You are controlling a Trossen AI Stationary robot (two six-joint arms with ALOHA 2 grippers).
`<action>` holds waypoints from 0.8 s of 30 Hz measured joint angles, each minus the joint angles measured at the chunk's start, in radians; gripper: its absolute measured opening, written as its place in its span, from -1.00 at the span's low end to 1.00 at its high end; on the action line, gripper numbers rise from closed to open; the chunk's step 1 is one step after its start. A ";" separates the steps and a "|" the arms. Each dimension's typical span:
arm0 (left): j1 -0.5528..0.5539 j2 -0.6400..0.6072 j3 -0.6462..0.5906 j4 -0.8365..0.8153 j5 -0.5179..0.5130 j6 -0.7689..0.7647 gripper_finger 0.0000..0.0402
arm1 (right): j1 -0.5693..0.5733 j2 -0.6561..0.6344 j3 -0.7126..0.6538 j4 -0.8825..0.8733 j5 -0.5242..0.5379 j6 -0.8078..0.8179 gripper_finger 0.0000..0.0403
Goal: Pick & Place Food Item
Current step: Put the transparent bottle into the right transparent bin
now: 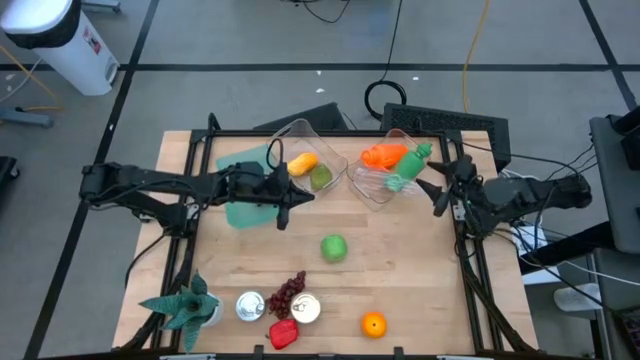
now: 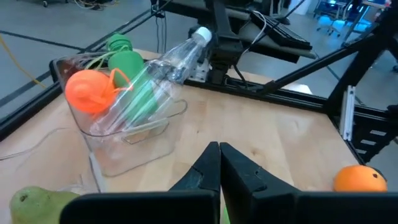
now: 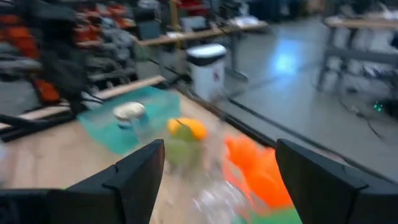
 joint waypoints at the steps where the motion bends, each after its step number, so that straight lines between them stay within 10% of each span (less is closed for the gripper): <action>1: 0.010 0.005 0.000 -0.001 0.003 -0.001 -0.97 | 0.000 0.016 0.005 0.042 -0.020 -0.037 0.45; 10: 0.080 0.140 0.025 -0.004 0.132 0.006 -0.99 | 0.031 0.245 0.059 0.198 -0.074 -0.192 0.37; 24: 0.040 0.540 0.600 -0.378 0.086 0.312 -0.85 | 0.031 0.219 0.093 0.184 -0.072 -0.203 0.18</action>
